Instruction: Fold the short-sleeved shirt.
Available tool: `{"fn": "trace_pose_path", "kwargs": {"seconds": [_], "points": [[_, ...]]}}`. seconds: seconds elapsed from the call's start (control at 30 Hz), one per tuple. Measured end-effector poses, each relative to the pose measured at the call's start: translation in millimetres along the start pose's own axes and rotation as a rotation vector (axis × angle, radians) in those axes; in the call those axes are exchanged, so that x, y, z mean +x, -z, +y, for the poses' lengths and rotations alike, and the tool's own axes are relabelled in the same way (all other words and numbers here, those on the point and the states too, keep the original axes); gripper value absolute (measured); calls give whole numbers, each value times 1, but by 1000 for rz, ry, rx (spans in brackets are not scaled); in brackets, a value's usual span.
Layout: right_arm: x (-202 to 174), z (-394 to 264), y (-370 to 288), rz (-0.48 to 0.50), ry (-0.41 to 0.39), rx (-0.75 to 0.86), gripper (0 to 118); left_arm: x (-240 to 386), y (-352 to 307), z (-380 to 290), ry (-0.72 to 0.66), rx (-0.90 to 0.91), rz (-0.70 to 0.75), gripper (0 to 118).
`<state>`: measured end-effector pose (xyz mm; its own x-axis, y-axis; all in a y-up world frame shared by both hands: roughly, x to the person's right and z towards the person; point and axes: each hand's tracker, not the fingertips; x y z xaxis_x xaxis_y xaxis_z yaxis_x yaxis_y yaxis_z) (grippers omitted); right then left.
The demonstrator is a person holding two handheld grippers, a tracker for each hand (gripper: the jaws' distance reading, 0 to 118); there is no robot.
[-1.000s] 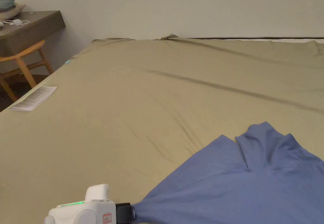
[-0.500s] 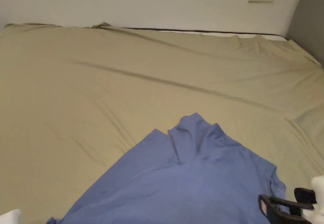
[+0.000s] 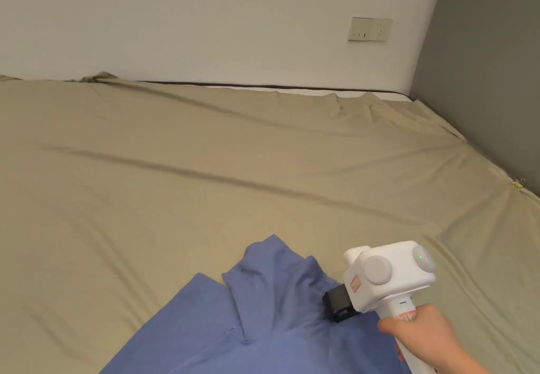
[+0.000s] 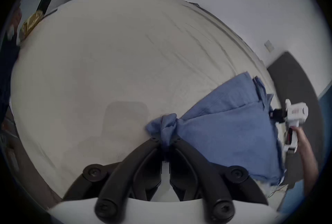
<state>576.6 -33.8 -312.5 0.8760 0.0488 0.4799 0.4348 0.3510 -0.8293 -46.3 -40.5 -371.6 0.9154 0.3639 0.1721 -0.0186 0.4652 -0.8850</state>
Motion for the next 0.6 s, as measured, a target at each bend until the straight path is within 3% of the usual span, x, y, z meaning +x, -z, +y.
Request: {"fn": "trace_pose_path", "kwargs": {"seconds": [0.07, 0.1, 0.13, 0.23, 0.3, 0.4, 0.6], "points": [[-2, -13, -13, 66, -48, 52, 15, -8, 3, 4, -89, 3, -54, 3], [-9, -20, -20, -46, -118, 88, 4, -13, 2, 6, -115, 1, -78, 3], [-16, -24, -22, -58, -167, 102, 4, -15, 1, 8, -121, -4, -85, 3], [-24, -40, -42, -90, -189, 167, 4, -3, -8, 18, -38, 6, -31, 3], [-18, -47, -64, -42, -113, 236, 4, 19, -21, 32, 46, 57, -22, 3], [0, -64, -133, 81, 4, 396, 4, 56, -53, 66, 72, 145, -167, 3], [10, -112, -316, -8, -7, 810, 4, 155, -164, 134, 308, 385, -366, 3]]}}
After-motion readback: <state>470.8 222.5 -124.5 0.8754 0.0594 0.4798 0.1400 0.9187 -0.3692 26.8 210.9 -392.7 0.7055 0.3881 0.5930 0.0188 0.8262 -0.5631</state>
